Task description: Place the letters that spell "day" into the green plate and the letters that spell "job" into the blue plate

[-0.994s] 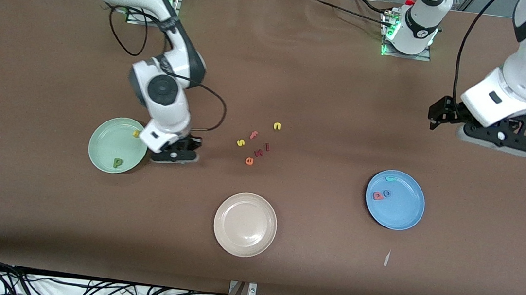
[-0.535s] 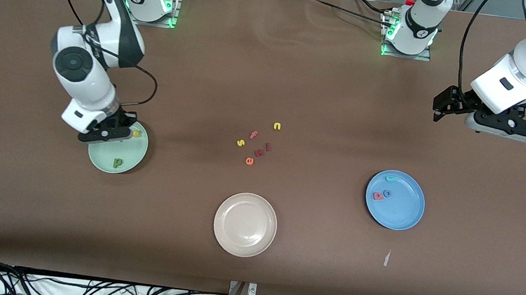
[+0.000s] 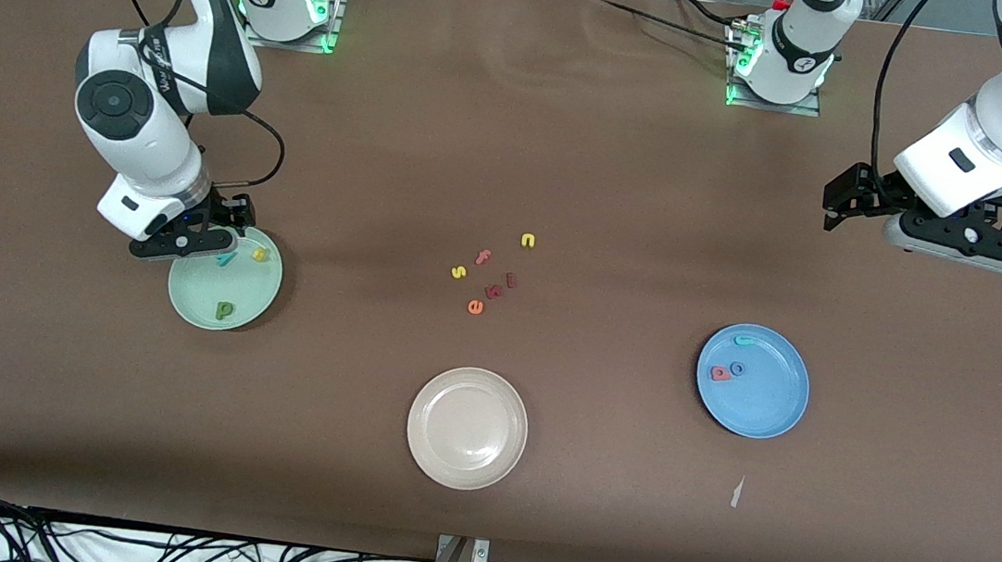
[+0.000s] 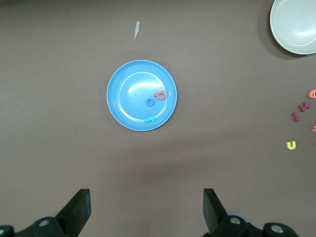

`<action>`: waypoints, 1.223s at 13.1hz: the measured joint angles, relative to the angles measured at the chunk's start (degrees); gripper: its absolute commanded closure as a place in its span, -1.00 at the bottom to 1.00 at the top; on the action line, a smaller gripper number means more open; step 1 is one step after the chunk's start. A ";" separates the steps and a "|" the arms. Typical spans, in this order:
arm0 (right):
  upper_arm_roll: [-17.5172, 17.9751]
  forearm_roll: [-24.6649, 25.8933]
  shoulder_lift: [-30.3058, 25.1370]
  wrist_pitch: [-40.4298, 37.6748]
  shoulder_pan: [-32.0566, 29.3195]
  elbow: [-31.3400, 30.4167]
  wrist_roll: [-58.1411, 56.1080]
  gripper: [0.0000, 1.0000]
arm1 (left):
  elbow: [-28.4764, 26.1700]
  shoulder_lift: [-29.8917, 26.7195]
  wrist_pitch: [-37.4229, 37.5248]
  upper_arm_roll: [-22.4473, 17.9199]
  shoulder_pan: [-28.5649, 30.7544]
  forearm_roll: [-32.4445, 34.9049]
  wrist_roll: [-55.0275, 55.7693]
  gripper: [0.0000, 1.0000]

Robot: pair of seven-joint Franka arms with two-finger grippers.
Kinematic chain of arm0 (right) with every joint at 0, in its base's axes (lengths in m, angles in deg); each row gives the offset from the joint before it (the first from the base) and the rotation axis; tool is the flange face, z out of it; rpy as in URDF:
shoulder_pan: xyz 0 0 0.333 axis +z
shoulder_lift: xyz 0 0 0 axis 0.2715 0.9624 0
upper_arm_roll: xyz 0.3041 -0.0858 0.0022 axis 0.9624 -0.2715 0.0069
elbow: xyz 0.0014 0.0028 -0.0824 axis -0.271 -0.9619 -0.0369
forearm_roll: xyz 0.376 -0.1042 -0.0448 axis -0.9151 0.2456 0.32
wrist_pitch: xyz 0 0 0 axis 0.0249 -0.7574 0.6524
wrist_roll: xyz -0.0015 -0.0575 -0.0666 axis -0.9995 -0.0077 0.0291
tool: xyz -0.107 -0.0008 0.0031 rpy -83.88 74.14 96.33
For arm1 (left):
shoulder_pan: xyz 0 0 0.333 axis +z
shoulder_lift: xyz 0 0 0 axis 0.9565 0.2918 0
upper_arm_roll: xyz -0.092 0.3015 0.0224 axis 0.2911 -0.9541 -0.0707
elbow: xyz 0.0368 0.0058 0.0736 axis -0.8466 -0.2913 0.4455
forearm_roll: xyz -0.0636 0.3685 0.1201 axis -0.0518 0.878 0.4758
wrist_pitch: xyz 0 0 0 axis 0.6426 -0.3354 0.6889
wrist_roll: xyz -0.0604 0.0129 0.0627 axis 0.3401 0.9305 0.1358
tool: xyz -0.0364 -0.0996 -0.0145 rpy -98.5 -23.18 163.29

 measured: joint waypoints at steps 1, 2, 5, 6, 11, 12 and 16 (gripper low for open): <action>0.21 -1.46 -0.73 -2.89 0.00 1.53 0.20 -1.00 | 0.00 0.00 0.00 0.00 0.00 0.00 0.00 -1.00; 0.59 -2.53 -1.51 -6.68 0.01 3.88 0.63 -1.00 | 0.00 0.00 0.01 0.01 -0.01 0.00 0.00 -1.00; 1.10 -6.11 -3.93 -19.04 0.01 12.18 1.49 -1.00 | -0.01 0.00 0.02 0.10 -0.07 0.00 0.00 -1.00; 1.07 -7.46 -4.79 -23.48 0.00 15.03 1.79 -1.00 | -0.01 0.00 0.03 0.10 -0.09 0.00 0.00 -1.00; -2.94 -14.48 -8.54 -39.72 -0.15 26.20 2.58 -1.00 | -0.02 0.00 0.05 0.12 -0.12 0.00 0.00 -1.00; -3.46 -14.65 -8.84 -39.98 -0.23 26.45 2.58 -1.00 | -0.02 0.00 0.05 0.12 -0.13 0.00 0.00 -1.00; -3.59 -14.67 -8.19 -39.96 -0.26 26.46 2.58 -1.00 | -0.03 0.00 0.13 0.12 -0.16 0.00 0.00 -1.00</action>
